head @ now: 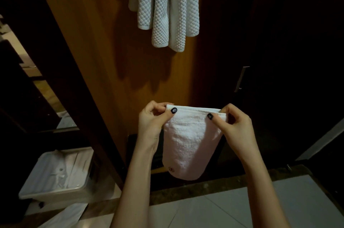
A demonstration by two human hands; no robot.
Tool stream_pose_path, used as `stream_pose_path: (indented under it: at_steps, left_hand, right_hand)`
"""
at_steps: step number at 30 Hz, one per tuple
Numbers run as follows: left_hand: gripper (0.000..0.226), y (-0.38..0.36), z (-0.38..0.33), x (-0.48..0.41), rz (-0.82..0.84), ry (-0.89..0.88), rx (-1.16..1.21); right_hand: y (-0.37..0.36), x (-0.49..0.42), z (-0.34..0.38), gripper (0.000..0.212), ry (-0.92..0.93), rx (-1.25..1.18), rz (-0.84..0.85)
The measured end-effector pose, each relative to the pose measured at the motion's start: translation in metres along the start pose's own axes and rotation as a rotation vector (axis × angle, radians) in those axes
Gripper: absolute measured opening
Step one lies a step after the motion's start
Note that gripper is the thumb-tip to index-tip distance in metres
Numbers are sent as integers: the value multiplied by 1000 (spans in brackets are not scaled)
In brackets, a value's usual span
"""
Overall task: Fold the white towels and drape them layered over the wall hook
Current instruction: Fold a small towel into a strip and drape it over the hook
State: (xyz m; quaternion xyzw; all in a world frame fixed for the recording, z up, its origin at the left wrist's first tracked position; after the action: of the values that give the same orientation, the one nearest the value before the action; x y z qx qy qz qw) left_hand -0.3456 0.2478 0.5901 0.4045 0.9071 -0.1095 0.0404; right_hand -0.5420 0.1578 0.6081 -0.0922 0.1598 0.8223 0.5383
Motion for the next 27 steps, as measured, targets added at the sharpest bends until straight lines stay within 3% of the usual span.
stream_pose_path:
  at_steps: [3,7,11,15,21,24,27]
  left_hand:
    - [24,2,-2,1,44,78,98]
    - [31,3,0,2,83,191,55]
    - [16,3,1,3,77,114,67]
    - [28,5,-2,6,243,29,110]
    - [19,7,-4,13,410,67,153]
    - [20,3,-5,15,425,80,181]
    - [11,-2,-3,15,404,73,164]
  right_hand:
    - [2,-4,1,20,-25,-94,-4]
    - [4,-7,3,21,-91,-221,-14]
    - [4,-6,1,7,-119,-273,20]
    - [5,-7,-1,6,-169,-316,94]
    - [7,-5,-2,6,-204,-463,72]
    - [3,-7,-5,6,-168,-417,-27]
    - [0,-9,-7,18,-78,-159,-163]
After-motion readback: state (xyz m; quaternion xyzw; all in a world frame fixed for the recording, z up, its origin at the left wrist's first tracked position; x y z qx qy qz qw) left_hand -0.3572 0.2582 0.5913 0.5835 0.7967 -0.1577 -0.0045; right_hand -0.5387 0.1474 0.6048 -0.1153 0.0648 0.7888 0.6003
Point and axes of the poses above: each hand's wrist, its own x-axis away from the middle knuckle, its own y-axis out of the back of the hand, z = x × y, the point moved 2 cm from there along -x, towards the middle knuckle, and after that the axes turned 9 degrees about -x, right-handed, at the moved point
